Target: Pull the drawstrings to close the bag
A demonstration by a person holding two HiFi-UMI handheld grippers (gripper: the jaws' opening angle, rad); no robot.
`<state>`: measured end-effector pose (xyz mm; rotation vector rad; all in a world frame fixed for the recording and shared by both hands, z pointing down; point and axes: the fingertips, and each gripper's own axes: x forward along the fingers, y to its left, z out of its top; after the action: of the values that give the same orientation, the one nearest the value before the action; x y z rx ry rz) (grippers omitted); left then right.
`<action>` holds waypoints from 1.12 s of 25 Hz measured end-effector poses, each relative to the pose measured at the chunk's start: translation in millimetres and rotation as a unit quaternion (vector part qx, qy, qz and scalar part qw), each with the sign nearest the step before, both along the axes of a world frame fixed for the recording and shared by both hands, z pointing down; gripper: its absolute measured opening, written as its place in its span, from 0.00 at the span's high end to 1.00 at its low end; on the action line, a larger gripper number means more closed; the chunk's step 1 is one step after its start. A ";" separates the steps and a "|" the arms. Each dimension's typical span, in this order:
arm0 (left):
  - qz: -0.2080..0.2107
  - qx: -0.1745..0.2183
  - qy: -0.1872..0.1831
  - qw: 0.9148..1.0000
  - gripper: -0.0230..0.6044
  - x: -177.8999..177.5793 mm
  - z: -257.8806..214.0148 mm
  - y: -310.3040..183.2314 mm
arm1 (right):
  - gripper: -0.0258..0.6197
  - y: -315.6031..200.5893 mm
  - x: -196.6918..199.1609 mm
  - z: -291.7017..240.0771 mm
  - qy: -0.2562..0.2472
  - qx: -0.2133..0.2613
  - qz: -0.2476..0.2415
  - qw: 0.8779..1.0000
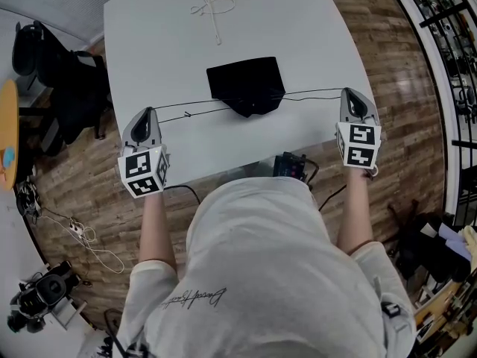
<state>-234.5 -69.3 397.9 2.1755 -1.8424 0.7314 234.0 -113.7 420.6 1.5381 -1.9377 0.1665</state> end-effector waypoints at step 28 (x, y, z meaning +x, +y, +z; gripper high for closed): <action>0.087 0.022 0.179 0.980 0.94 123.4 -13.7 19.3 | 0.92 34.6 -161.7 -20.6 -0.198 -0.024 -0.188 0.962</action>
<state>-111.0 -50.0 384.2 2.3332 -1.5152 0.2987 72.3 -79.1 400.0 1.1355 -2.4813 0.3759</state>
